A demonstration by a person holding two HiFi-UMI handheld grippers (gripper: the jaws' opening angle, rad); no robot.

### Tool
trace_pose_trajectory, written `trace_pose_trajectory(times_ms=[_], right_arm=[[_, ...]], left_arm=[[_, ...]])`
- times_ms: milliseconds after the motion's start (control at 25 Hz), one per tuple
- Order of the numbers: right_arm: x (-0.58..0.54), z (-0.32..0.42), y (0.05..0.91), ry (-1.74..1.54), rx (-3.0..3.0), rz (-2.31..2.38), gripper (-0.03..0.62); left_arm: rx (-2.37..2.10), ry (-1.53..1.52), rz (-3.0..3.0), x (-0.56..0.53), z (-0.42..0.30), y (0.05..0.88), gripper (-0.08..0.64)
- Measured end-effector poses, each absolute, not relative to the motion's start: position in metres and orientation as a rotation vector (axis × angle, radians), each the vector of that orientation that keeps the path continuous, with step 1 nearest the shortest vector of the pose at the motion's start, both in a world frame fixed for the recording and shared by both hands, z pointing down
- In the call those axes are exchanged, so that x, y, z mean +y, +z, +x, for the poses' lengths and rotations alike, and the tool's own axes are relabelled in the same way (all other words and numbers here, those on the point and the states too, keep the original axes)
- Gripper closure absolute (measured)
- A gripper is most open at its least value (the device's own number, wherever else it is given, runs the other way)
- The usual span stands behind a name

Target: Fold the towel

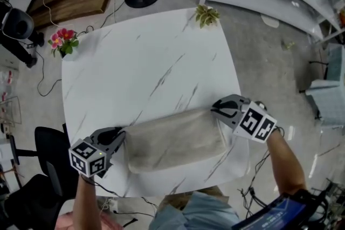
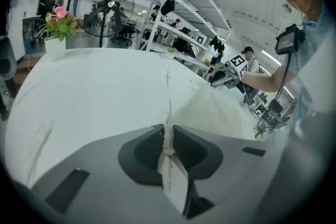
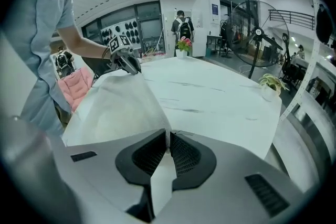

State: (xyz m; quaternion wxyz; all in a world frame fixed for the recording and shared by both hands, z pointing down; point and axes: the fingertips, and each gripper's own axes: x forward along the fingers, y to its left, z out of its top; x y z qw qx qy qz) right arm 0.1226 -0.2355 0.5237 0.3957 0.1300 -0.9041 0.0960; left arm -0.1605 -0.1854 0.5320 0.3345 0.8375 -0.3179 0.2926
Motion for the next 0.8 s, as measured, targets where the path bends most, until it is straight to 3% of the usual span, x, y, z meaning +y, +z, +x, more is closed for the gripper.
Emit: trace_pose_trajectory(times_ms=[360, 440, 480, 520, 600, 680, 800], right_arm=[[-0.244, 0.114, 0.534, 0.351, -2.327, 0.38, 0.516], [-0.246, 0.113, 0.519, 0.452, -2.397, 0.384, 0.434], [-0.247, 0.113, 0.51, 0.479, -2.426, 0.392, 0.4], [-0.249, 0.113, 0.501, 0.481, -2.446, 0.409, 0.397], [-0.252, 0.115, 0.487, 0.421, -2.448, 0.469, 0.397], [-0.251, 0.117, 0.475, 0.317, -2.426, 0.527, 0.419], [-0.223, 0.111, 0.461, 0.206, -2.385, 0.52, 0.471]], left_arm=[[-0.978, 0.688, 2.064, -0.2, -0.169, 0.539, 0.49], [-1.023, 0.635, 2.07, -0.206, -0.176, 0.531, 0.429], [-1.038, 0.613, 2.079, -0.208, -0.181, 0.526, 0.362], [-1.052, 0.602, 2.09, -0.208, -0.187, 0.521, 0.314], [-1.099, 0.617, 2.114, -0.205, -0.201, 0.51, 0.295], [-1.144, 0.652, 2.157, -0.199, -0.208, 0.489, 0.301], [-1.071, 0.699, 2.274, -0.169, -0.191, 0.458, 0.463]])
